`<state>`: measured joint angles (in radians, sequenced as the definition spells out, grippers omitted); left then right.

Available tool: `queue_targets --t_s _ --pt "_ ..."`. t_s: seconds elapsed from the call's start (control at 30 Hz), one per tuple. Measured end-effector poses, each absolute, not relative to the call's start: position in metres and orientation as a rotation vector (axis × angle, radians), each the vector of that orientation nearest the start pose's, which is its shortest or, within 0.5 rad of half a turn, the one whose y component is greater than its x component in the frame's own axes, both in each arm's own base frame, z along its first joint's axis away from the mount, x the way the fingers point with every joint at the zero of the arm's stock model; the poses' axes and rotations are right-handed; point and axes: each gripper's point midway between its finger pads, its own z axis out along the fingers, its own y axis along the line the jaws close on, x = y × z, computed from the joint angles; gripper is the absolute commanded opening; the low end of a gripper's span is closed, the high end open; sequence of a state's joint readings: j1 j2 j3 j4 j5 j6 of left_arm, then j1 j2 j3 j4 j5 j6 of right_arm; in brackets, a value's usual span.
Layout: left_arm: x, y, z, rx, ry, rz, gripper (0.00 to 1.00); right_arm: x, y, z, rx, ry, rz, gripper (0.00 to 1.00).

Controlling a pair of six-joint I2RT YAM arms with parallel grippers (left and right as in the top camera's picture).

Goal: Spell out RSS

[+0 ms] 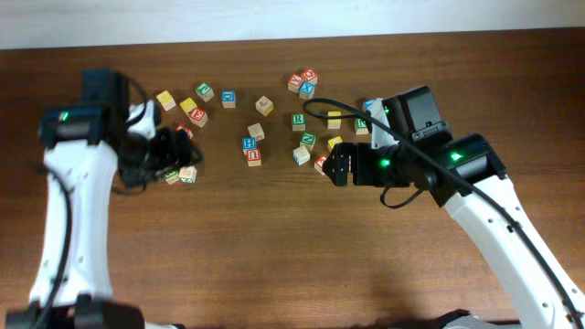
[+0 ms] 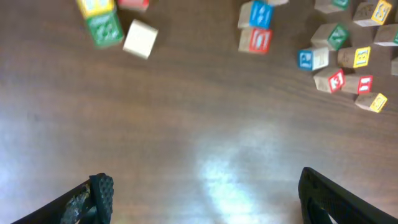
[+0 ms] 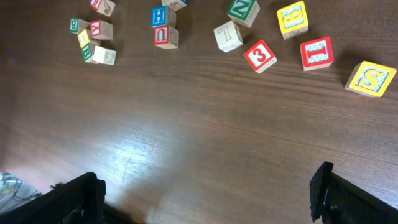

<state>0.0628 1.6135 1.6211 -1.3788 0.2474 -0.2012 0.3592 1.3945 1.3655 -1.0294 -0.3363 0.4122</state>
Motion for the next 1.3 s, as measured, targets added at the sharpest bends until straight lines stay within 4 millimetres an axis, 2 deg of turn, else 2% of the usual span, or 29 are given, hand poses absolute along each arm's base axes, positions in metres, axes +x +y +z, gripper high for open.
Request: queue_targets --t_s 0.07,0.2,0.27,0.3,0.37,0.47,0.63,0.73,0.8,0.93,1.13,1.3 --pt "0.339 -0.032 0.197 -0.292 2.923 -0.371 0.93 0.295 0.171 0.22 -0.048 2.711 0.692 0.98" --pt "0.344 -0.057 0.181 -0.18 2.975 -0.347 0.93 0.295 0.171 0.22 -0.048 2.711 0.692 0.98" --pt "0.344 -0.066 0.169 -0.14 3.018 -0.303 0.88 0.295 0.171 0.22 -0.048 2.711 0.692 0.98" --pt "0.343 -0.068 0.163 -0.131 3.038 -0.281 0.75 0.295 0.171 0.22 -0.048 2.711 0.692 0.98" --pt "0.343 -0.069 0.15 -0.131 3.082 -0.212 0.77 0.295 0.171 0.22 -0.047 2.711 0.688 0.98" --pt "0.346 -0.051 0.14 -0.222 3.09 -0.048 0.9 0.295 0.171 0.22 -0.047 2.711 0.688 0.98" --pt "0.353 0.01 0.141 -0.507 3.01 0.186 0.86 0.295 0.171 0.22 -0.047 2.711 0.688 0.98" --pt "0.351 0.048 0.142 -0.676 2.974 0.217 0.9 0.295 0.171 0.22 -0.047 2.711 0.688 0.98" --pt "0.349 0.066 0.142 -0.767 2.953 0.205 0.91 0.295 0.171 0.22 -0.047 2.711 0.688 0.98" --pt "0.35 0.08 0.141 -0.848 2.927 0.152 0.95 0.295 0.171 0.22 -0.047 2.711 0.688 0.98" --pt "0.367 0.101 0.132 -0.912 2.824 0.101 0.91 0.295 0.171 0.22 -0.046 2.711 0.688 0.98" --pt "0.368 0.095 0.123 -0.936 2.842 -0.005 0.9 0.295 0.171 0.22 -0.047 2.711 0.688 0.98"
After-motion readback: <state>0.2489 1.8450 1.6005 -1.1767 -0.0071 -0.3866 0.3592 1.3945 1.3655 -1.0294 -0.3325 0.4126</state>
